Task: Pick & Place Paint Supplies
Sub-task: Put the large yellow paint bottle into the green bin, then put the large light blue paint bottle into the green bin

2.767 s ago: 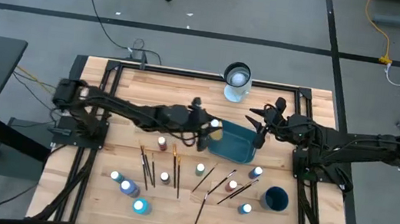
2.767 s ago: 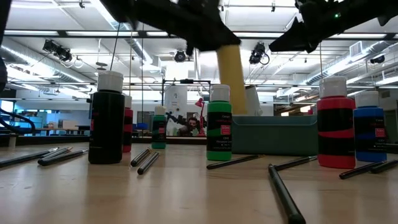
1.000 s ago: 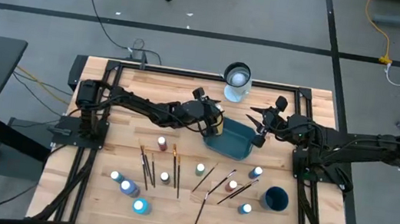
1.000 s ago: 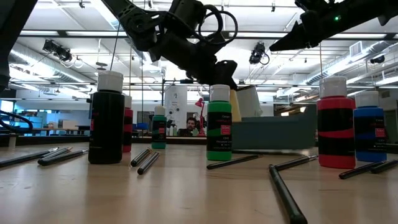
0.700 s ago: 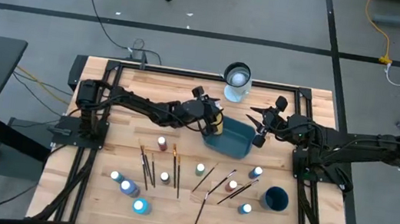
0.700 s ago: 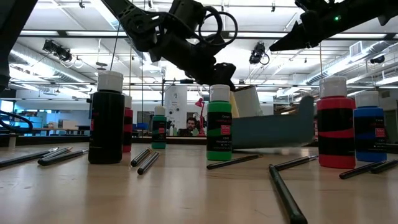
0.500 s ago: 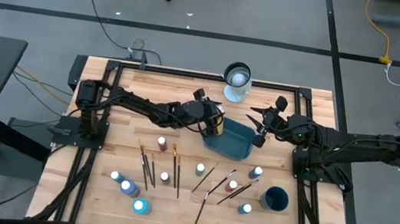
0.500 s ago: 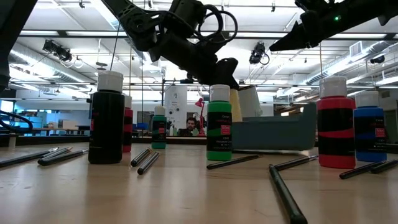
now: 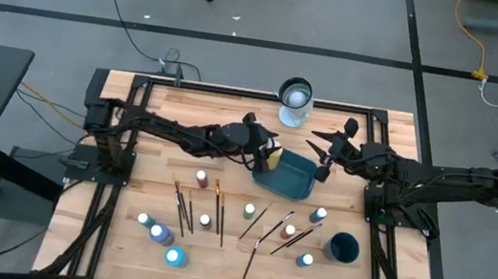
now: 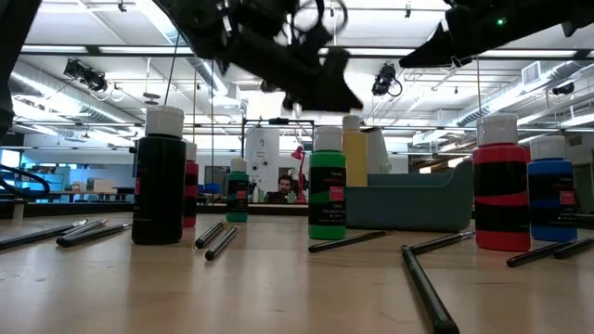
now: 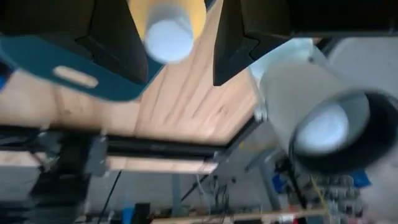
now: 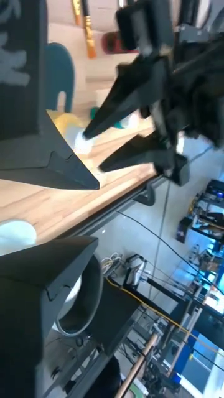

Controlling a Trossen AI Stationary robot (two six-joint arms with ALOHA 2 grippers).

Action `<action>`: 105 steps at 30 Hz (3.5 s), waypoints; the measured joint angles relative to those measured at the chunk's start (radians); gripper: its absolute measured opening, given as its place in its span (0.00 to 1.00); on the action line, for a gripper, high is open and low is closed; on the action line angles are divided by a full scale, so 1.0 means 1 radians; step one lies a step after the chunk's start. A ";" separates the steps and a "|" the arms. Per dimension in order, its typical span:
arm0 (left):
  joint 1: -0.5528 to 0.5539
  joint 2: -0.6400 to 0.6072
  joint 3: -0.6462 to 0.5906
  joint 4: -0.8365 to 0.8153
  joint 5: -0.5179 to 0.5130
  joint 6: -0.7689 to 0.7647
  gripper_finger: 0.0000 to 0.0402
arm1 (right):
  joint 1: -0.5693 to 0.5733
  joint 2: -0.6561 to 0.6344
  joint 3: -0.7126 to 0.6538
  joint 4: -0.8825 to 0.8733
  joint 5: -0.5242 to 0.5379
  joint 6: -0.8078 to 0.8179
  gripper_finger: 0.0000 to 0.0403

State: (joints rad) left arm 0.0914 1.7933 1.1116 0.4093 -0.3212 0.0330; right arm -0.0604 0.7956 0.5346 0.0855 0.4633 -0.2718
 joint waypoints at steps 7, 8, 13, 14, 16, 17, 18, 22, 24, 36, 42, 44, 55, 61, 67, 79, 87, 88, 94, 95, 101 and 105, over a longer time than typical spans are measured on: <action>-0.028 -0.163 0.002 -0.179 0.000 0.024 0.48 | 0.000 0.009 0.000 0.041 -0.043 0.000 0.34; -0.034 -0.194 0.002 -0.225 0.000 0.024 0.48 | 0.000 0.016 0.000 0.053 -0.048 0.000 0.34; -0.067 -0.341 0.002 -0.462 -0.007 0.010 0.48 | 0.000 0.068 0.000 0.153 -0.065 0.000 0.34; -0.075 -0.372 0.002 -0.507 -0.015 -0.001 0.48 | 0.000 0.083 0.000 0.181 -0.062 0.000 0.34; -0.089 -0.437 0.002 -0.601 -0.024 -0.040 0.48 | 0.000 0.116 0.000 0.242 -0.062 -0.002 0.35; -0.099 -0.465 0.002 -0.636 -0.026 -0.061 0.48 | 0.000 0.133 0.000 0.272 -0.062 -0.009 0.36; -0.108 -0.495 0.002 -0.665 -0.023 -0.083 0.48 | 0.000 0.151 0.000 0.305 -0.064 -0.024 0.38; -0.158 -0.606 0.002 -0.815 0.040 -0.084 0.48 | 0.000 0.218 0.000 0.432 -0.064 -0.086 0.43; -0.185 -0.641 -0.004 -0.868 0.104 -0.035 0.48 | 0.000 0.249 0.000 0.490 -0.080 -0.115 0.46; -0.393 -0.630 -0.089 -0.752 0.706 0.211 0.48 | -0.001 0.298 0.000 0.578 -0.164 -0.157 0.50; -0.479 -0.627 -0.248 -0.557 0.707 0.184 0.48 | -0.002 0.298 0.000 0.571 -0.166 -0.157 0.50; -0.507 -0.628 -0.298 -0.514 0.707 0.182 0.48 | -0.002 0.298 0.000 0.573 -0.167 -0.157 0.50; -0.603 -0.613 -0.371 -0.438 0.635 0.028 0.48 | -0.002 0.298 0.000 0.587 -0.167 -0.160 0.50; -0.690 -0.574 -0.372 -0.389 0.604 0.106 0.47 | -0.002 0.298 0.000 0.608 -0.167 -0.160 0.50; -0.722 -0.488 -0.372 -0.355 0.453 0.084 0.47 | -0.002 0.298 0.000 0.606 -0.167 -0.159 0.50; -0.728 -0.466 -0.371 -0.347 0.428 0.050 0.43 | -0.002 0.298 0.000 0.611 -0.168 -0.167 0.50; -0.725 -0.466 -0.372 -0.289 0.395 0.056 0.32 | -0.002 0.298 0.000 0.620 -0.168 -0.182 0.50; -0.725 -0.471 -0.372 -0.265 0.386 0.056 0.32 | -0.002 0.298 0.000 0.622 -0.168 -0.182 0.50; -0.720 -0.494 -0.299 -0.240 0.295 0.173 0.32 | -0.002 0.298 0.000 0.653 -0.169 -0.182 0.50; -0.713 -0.494 -0.283 -0.246 0.300 0.219 0.32 | -0.002 0.298 0.000 0.659 -0.168 -0.182 0.50; -0.635 -0.494 -0.203 -0.263 0.219 0.462 0.32 | -0.002 0.298 0.000 0.662 -0.169 -0.182 0.50; -0.520 -0.494 -0.167 -0.259 0.150 0.501 0.32 | -0.002 0.298 0.000 0.661 -0.169 -0.182 0.50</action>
State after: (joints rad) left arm -0.4284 1.2995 0.9448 0.1506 -0.1712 0.5341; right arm -0.0620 1.0935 0.5350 0.7460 0.2946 -0.4540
